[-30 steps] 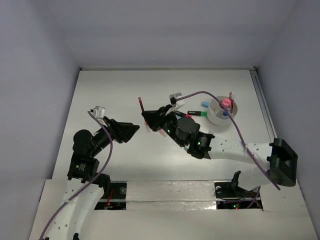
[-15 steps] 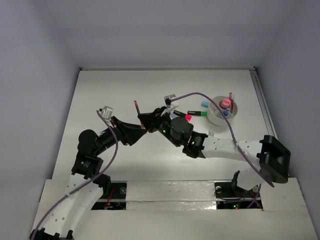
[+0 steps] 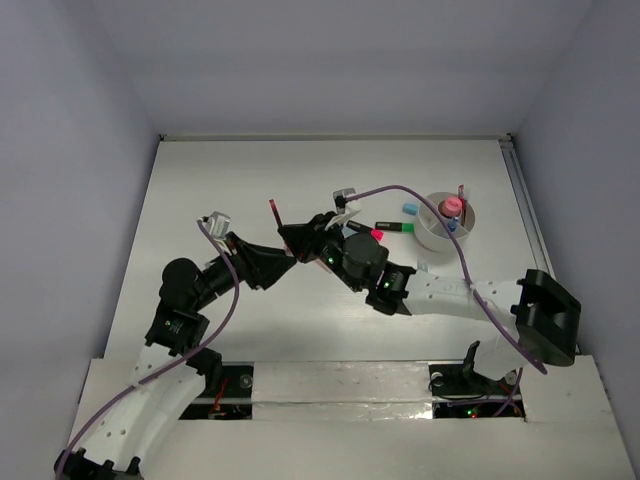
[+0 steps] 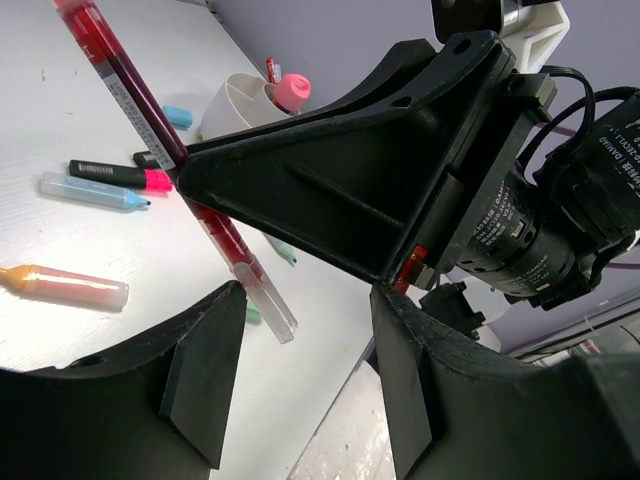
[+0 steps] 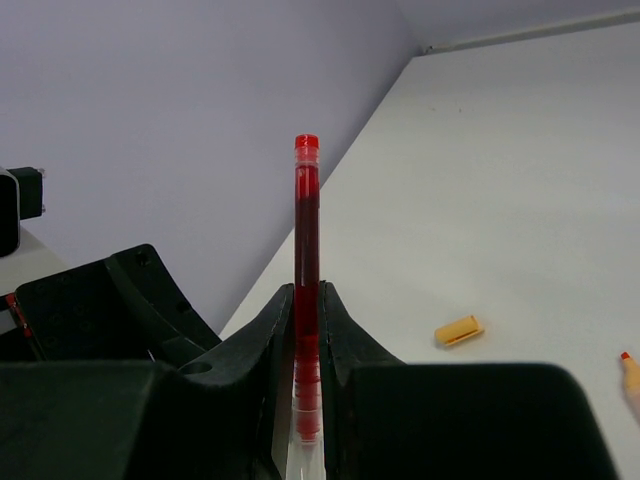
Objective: Sort the stationery into containers
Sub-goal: Pick up the pen from the center of the board.
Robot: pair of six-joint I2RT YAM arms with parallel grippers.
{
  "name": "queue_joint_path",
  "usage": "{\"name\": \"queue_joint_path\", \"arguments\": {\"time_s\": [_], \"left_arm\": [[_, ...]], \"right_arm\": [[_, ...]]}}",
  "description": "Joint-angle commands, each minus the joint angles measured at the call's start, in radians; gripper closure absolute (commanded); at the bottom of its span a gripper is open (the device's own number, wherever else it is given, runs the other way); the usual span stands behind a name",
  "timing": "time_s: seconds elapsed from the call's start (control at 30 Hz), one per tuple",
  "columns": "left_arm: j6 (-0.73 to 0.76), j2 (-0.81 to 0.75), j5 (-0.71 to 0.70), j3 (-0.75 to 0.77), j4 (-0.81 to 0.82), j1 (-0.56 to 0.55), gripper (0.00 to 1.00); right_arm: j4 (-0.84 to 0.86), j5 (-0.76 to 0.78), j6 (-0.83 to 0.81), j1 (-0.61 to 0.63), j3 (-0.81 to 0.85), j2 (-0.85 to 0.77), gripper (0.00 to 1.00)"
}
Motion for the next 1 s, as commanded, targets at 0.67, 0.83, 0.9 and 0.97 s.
{"name": "queue_joint_path", "arguments": {"time_s": [0.67, 0.83, 0.9, 0.97], "left_arm": [[0.025, 0.057, -0.099, 0.012, 0.069, -0.025, 0.71], [0.033, 0.043, -0.109, 0.011, 0.058, -0.025, 1.00], [0.039, 0.037, -0.125, 0.017, 0.046, -0.025, 1.00], [0.053, 0.030, -0.136, 0.025, 0.012, -0.025, 1.00]], "right_arm": [[0.157, -0.009, 0.053, 0.023, -0.063, -0.057, 1.00], [0.164, -0.048, 0.074, 0.023, -0.064, -0.049, 1.00], [0.153, -0.046, 0.080, 0.023, -0.066, -0.057, 0.94], [0.128, -0.035, 0.080, 0.023, -0.070, -0.067, 0.85]]}}
